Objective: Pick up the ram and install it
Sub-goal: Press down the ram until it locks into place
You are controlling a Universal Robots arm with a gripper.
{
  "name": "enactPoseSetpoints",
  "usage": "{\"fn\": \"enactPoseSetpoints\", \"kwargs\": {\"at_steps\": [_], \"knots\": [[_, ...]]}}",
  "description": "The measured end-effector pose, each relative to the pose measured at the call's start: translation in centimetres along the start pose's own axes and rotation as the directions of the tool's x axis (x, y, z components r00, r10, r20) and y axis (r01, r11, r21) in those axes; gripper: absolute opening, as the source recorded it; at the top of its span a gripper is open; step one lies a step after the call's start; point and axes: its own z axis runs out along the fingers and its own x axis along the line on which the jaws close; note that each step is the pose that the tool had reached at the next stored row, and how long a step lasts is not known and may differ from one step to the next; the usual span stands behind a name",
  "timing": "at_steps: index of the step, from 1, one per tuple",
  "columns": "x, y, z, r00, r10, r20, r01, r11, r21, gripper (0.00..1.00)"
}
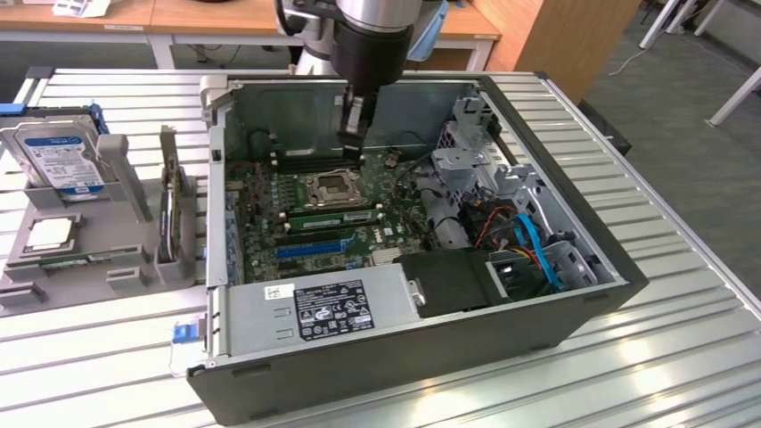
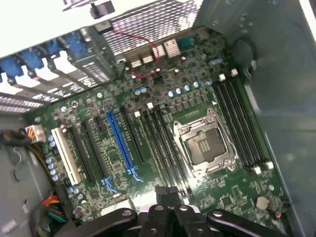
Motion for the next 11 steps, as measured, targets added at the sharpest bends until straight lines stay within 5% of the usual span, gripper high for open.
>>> {"fn": "enactPoseSetpoints", "kwargs": {"at_steps": [5, 11], "knots": [[0.0, 0.0, 0.03, 0.9971, 0.076, 0.0027, -0.076, 0.9971, 0.0018, 0.1], [0.0, 0.0, 0.05, 0.9853, 0.171, 0.0062, -0.171, 0.9853, 0.0037, 0.1]]}}
